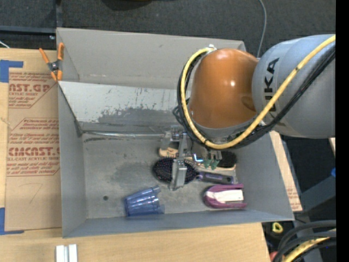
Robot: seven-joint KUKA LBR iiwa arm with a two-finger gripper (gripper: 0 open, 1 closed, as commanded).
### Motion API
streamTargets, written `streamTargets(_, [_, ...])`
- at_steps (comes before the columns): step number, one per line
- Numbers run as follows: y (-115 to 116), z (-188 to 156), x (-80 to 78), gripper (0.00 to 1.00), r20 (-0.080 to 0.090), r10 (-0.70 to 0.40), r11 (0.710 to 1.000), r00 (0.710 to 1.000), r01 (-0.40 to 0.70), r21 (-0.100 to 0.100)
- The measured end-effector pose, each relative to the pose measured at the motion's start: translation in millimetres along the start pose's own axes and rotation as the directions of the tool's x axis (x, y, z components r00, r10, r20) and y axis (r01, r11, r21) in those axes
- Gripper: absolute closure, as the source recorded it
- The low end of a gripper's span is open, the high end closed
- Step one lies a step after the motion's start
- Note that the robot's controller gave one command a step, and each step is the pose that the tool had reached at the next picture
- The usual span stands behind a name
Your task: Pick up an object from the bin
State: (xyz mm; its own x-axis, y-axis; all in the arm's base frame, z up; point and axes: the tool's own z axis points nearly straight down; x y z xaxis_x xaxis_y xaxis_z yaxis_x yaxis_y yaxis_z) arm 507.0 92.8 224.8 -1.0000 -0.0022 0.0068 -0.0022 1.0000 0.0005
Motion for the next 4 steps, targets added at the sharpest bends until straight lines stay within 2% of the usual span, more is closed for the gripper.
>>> streamTargets(1, [-1, -4, -1.7, 0.00, 0.008, 0.002, 1.000, 1.000, -0.002, -0.001])
streamTargets(2, [-123, 144, -2.9, 0.00, 0.011, 0.188, 0.982, 0.982, -0.188, -0.005])
streamTargets(3, [-80, 64, -20.8, 0.00, 0.021, 0.098, 0.995, 0.995, -0.098, -0.007])
streamTargets(4, [-123, 148, -4.3, 0.00, 0.004, 0.191, 0.982, 0.982, -0.191, -0.001])
